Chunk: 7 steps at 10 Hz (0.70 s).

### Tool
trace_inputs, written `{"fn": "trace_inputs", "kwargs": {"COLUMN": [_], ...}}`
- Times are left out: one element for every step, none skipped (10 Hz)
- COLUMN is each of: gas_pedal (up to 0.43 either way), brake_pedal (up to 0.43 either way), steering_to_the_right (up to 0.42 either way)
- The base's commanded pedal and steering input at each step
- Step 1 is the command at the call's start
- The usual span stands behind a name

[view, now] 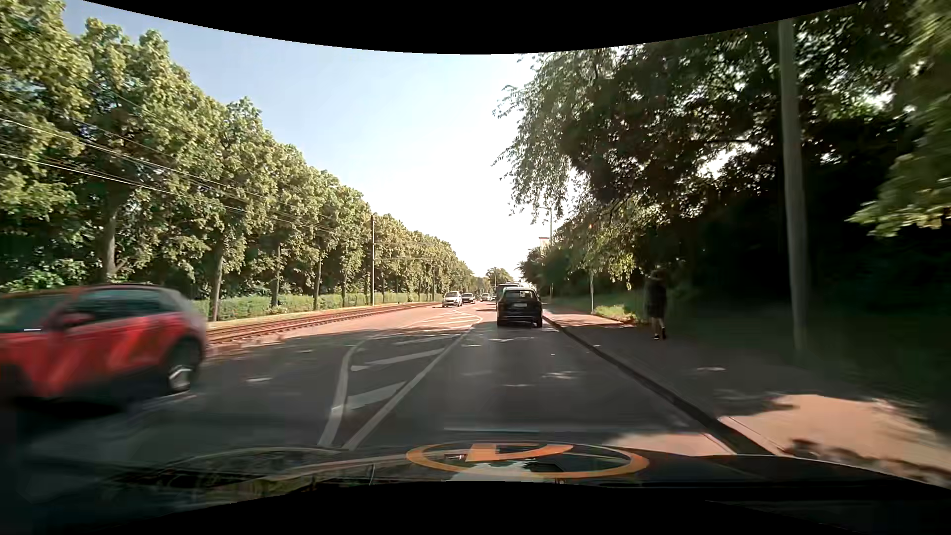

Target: Follow the waypoints while adhering to traffic rules and regulations

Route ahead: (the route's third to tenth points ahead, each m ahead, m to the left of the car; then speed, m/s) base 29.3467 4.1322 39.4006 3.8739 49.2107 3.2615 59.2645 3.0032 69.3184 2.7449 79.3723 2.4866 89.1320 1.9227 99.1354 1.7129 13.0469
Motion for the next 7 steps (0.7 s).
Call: {"fn": "trace_inputs", "kwargs": {"gas_pedal": [0.228, 0.228, 0.228, 0.228, 0.228, 0.228, 0.228], "brake_pedal": [0.000, 0.000, 0.000, 0.000, 0.000, 0.000, 0.000], "steering_to_the_right": [0.003, 0.003, 0.002, 0.002, 0.001, 0.001, 0.001]}}
